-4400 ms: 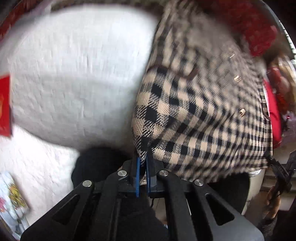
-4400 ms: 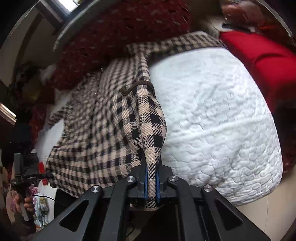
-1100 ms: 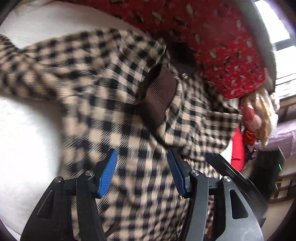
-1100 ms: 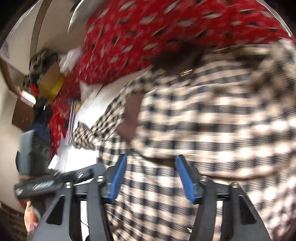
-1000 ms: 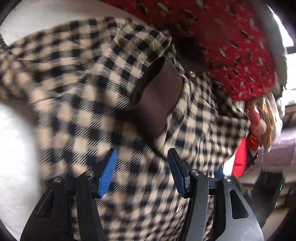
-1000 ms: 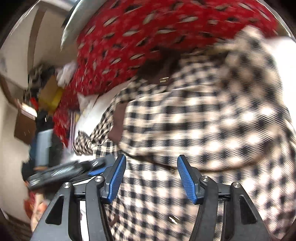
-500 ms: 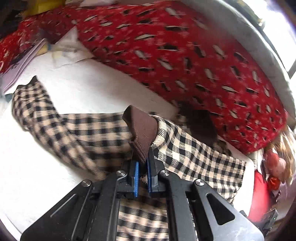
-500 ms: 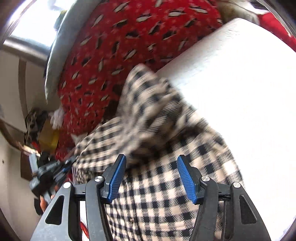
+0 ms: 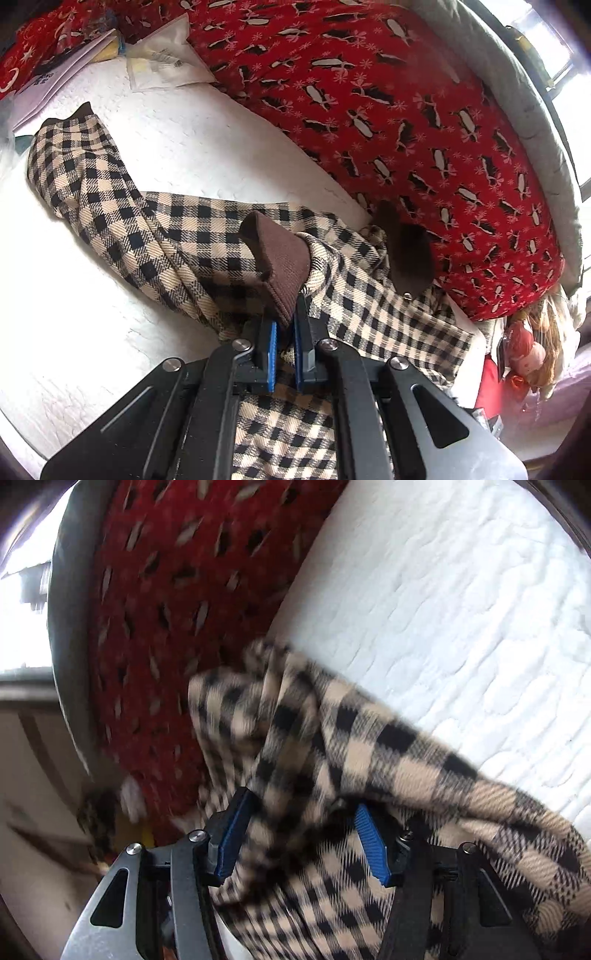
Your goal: Fold large clothes
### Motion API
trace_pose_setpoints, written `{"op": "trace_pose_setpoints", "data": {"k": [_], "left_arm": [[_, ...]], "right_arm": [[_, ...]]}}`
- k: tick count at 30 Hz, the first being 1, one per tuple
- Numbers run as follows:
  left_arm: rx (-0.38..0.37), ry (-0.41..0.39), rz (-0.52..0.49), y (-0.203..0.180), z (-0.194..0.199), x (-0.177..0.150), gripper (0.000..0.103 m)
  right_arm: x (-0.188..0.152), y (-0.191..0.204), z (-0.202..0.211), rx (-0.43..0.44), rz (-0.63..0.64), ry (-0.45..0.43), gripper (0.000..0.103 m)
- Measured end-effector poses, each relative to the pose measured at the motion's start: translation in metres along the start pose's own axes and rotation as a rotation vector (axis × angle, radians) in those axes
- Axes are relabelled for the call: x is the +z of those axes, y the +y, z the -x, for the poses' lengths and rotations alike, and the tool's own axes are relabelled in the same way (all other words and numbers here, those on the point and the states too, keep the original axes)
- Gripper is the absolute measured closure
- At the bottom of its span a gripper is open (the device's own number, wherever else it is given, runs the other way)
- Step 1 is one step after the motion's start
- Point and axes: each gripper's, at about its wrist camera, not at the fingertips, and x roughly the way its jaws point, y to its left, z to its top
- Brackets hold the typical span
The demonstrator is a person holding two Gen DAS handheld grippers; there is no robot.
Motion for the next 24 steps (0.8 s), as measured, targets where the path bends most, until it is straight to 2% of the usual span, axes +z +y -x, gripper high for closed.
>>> {"op": "trace_pose_setpoints", "data": {"k": [1, 4, 5, 6, 8, 10, 11, 12, 14, 15, 16, 18, 19, 20, 21, 22, 24], "left_arm": [[-0.005, 0.002, -0.002, -0.001, 0.0, 0.0, 0.098], [-0.016, 0.048, -0.042, -0.007, -0.011, -0.01, 0.097], [-0.002, 0.078, -0.073, -0.011, -0.021, -0.017, 0.097], [0.046, 0.114, -0.119, -0.016, -0.034, -0.026, 0.097], [0.112, 0.157, -0.178, -0.019, -0.05, -0.039, 0.097], [0.087, 0.19, -0.196, -0.013, -0.052, -0.05, 0.097], [0.057, 0.19, -0.197, -0.008, -0.045, -0.053, 0.097], [0.033, 0.185, -0.2, -0.005, -0.037, -0.054, 0.097], [-0.015, 0.163, -0.205, -0.001, -0.02, -0.054, 0.097], [-0.033, 0.151, -0.203, 0.0, -0.013, -0.052, 0.097], [-0.058, 0.13, -0.191, 0.001, -0.003, -0.049, 0.097], [-0.1, 0.091, -0.166, -0.003, 0.011, -0.04, 0.097], [-0.126, 0.07, -0.158, -0.008, 0.016, -0.036, 0.094], [-0.141, 0.063, -0.163, -0.013, 0.016, -0.033, 0.091], [-0.138, 0.06, -0.17, -0.017, 0.013, -0.029, 0.084], [-0.125, 0.059, -0.183, -0.024, 0.005, -0.027, 0.078], [-0.09, 0.077, -0.215, -0.034, -0.017, -0.026, 0.077]], "right_arm": [[0.004, 0.001, 0.003, -0.007, 0.007, 0.007, 0.096], [0.011, 0.008, 0.036, 0.011, 0.086, -0.085, 0.097], [0.014, 0.01, 0.048, -0.017, 0.119, -0.125, 0.097], [0.018, 0.007, 0.052, -0.068, 0.132, -0.139, 0.097], [0.031, -0.011, 0.04, -0.152, 0.099, -0.045, 0.097], [0.033, -0.025, 0.038, -0.14, 0.041, 0.045, 0.094], [0.03, -0.026, 0.045, -0.132, 0.045, 0.058, 0.093], [0.026, -0.02, 0.053, -0.151, 0.082, 0.054, 0.089], [0.022, 0.003, 0.073, -0.099, 0.205, 0.0, 0.089], [0.021, 0.018, 0.08, -0.077, 0.273, -0.034, 0.084], [0.023, 0.032, 0.083, -0.068, 0.334, -0.06, 0.07], [0.027, 0.058, 0.076, -0.074, 0.435, -0.084, 0.053], [0.029, 0.068, 0.065, -0.067, 0.467, -0.072, 0.053], [0.031, 0.077, 0.05, -0.041, 0.49, -0.021, 0.054], [0.033, 0.082, 0.037, -0.024, 0.5, 0.024, 0.061], [0.032, 0.086, 0.022, -0.025, 0.517, 0.056, 0.073], [0.033, 0.086, -0.002, -0.114, 0.57, 0.048, 0.087]]}}
